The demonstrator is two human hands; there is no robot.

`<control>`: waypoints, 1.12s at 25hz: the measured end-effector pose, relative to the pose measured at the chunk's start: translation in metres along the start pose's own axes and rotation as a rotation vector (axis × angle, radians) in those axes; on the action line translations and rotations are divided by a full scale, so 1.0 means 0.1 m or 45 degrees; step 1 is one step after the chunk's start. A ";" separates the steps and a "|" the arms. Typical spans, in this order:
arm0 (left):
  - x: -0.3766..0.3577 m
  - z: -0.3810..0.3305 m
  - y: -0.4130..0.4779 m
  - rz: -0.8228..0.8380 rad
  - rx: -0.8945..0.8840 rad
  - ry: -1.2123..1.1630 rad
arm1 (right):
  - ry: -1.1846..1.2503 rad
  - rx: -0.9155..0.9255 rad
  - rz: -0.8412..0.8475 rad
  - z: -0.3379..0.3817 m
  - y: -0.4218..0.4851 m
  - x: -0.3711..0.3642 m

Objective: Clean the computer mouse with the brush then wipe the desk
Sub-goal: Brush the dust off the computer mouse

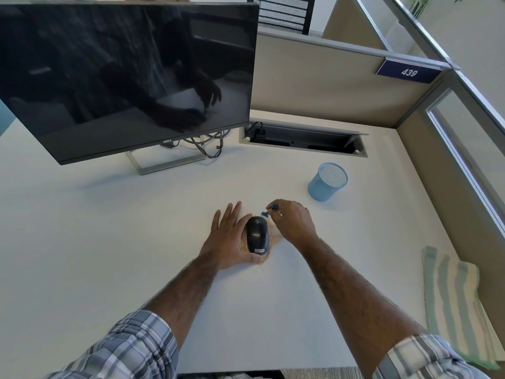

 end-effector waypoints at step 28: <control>0.01 -0.01 -0.01 0.000 0.001 -0.036 | 0.161 0.013 0.028 0.06 -0.19 0.10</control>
Point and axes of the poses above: each hand's wrist, its own y-axis towards the middle knuckle, its own x-axis out of the back of the hand, z = x × y, the point moved 2 cm from there along y, towards the middle knuckle, and after that the axes turned 10 degrees about -z, right-handed, at the moved point
